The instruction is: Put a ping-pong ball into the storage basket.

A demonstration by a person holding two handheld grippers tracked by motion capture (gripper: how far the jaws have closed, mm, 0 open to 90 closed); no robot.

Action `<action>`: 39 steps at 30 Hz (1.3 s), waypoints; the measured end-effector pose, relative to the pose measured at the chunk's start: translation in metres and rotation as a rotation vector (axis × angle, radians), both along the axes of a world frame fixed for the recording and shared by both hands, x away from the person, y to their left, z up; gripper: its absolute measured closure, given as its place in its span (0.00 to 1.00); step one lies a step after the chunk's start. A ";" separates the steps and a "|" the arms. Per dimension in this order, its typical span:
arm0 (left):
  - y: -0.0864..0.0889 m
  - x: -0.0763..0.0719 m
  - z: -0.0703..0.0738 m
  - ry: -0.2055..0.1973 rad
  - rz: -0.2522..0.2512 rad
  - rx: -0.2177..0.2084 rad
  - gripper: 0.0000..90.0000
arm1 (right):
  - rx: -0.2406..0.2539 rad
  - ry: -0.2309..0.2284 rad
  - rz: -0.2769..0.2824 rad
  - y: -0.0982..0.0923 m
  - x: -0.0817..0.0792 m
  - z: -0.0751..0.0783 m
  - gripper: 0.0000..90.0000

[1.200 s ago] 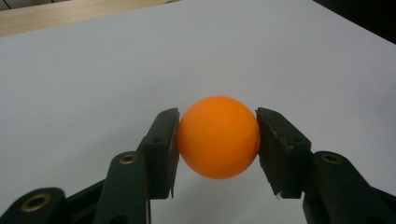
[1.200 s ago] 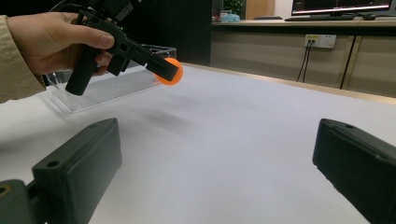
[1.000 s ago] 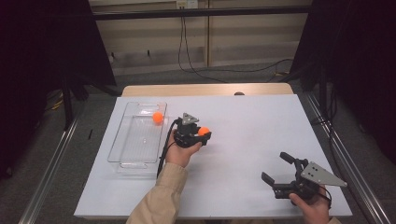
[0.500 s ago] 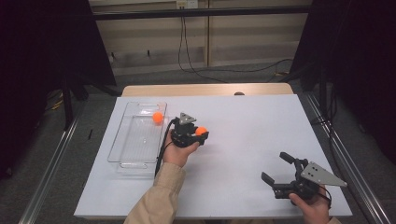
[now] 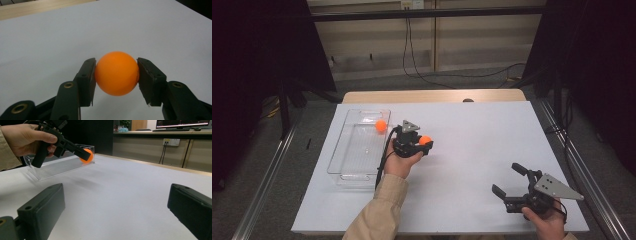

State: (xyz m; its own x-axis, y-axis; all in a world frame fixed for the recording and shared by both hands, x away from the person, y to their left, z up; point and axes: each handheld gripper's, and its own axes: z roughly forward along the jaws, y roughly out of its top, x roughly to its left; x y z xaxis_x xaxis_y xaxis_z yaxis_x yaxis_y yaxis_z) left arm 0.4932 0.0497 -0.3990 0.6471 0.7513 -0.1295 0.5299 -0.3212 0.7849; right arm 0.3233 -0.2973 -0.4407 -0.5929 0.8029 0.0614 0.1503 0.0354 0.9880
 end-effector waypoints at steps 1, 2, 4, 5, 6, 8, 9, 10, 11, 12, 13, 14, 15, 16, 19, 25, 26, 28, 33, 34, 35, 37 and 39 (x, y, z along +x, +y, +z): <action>0.000 0.000 0.000 0.002 0.004 -0.010 0.57 | -0.001 0.001 0.004 0.000 0.000 0.000 0.01; 0.001 0.000 0.000 0.002 0.001 -0.004 0.57 | 0.001 -0.001 0.002 0.000 0.000 0.000 0.01; 0.002 0.000 0.001 0.002 -0.003 0.000 0.57 | 0.007 0.003 -0.002 0.000 0.000 0.000 0.01; 0.003 0.000 0.001 0.003 0.004 -0.001 0.57 | 0.003 0.003 -0.001 0.000 0.000 0.000 0.01; 0.003 0.000 0.001 0.004 0.000 -0.002 0.57 | 0.005 0.003 -0.002 0.000 0.000 0.000 0.01; 0.005 0.000 0.002 0.003 0.003 0.002 0.57 | 0.007 0.000 -0.004 0.000 0.000 0.000 0.01; 0.005 0.000 0.002 0.006 0.006 -0.001 0.57 | -0.002 0.001 0.003 0.000 0.000 0.000 0.01; 0.005 0.000 0.003 0.008 0.005 -0.002 0.57 | -0.001 0.000 0.000 0.000 0.000 0.000 0.01; 0.005 0.000 0.003 0.010 0.009 -0.010 0.57 | 0.001 0.002 0.000 0.000 0.000 0.000 0.01; 0.006 0.000 0.003 0.013 0.005 -0.003 0.57 | 0.005 -0.001 -0.002 0.000 0.000 0.000 0.01; 0.007 0.000 0.003 0.013 0.004 0.000 0.57 | 0.008 0.000 -0.006 0.000 0.000 0.000 0.01; 0.007 0.000 0.003 0.013 0.005 -0.001 0.57 | 0.001 -0.001 -0.002 0.000 0.000 0.000 0.01; 0.007 0.000 0.003 0.018 0.003 0.000 0.57 | 0.005 0.000 -0.002 0.000 0.000 0.000 0.01; 0.007 0.000 0.003 0.017 0.004 0.002 0.57 | 0.012 0.001 -0.008 0.001 0.000 0.000 0.01; 0.008 0.000 0.003 0.016 0.006 0.000 0.57 | 0.005 0.002 -0.002 0.000 0.000 0.000 0.01; 0.013 -0.001 0.005 0.018 0.008 0.004 0.57 | 0.007 0.002 -0.006 0.000 0.000 0.000 0.01; 0.014 0.000 0.005 0.017 0.003 0.011 0.57 | 0.006 0.002 -0.003 0.000 0.000 0.000 0.01; 0.014 0.000 0.005 0.019 0.007 0.007 0.57 | 0.003 0.001 0.000 0.000 0.000 0.000 0.01; 0.015 0.000 0.005 0.019 0.007 0.008 0.57 | 0.001 -0.002 -0.002 -0.001 0.000 0.000 0.01; 0.015 0.000 0.005 0.021 0.007 0.008 0.57 | 0.000 -0.001 -0.001 -0.001 0.000 0.000 0.01; 0.014 -0.001 0.004 0.023 0.021 -0.012 0.57 | 0.002 -0.001 -0.001 -0.001 0.000 0.000 0.01; 0.014 -0.001 0.005 0.023 0.019 -0.009 0.57 | 0.001 -0.001 0.000 -0.001 0.000 0.000 0.01; 0.016 0.000 0.006 0.025 0.008 0.014 0.57 | 0.009 0.001 -0.007 -0.001 0.000 0.001 0.01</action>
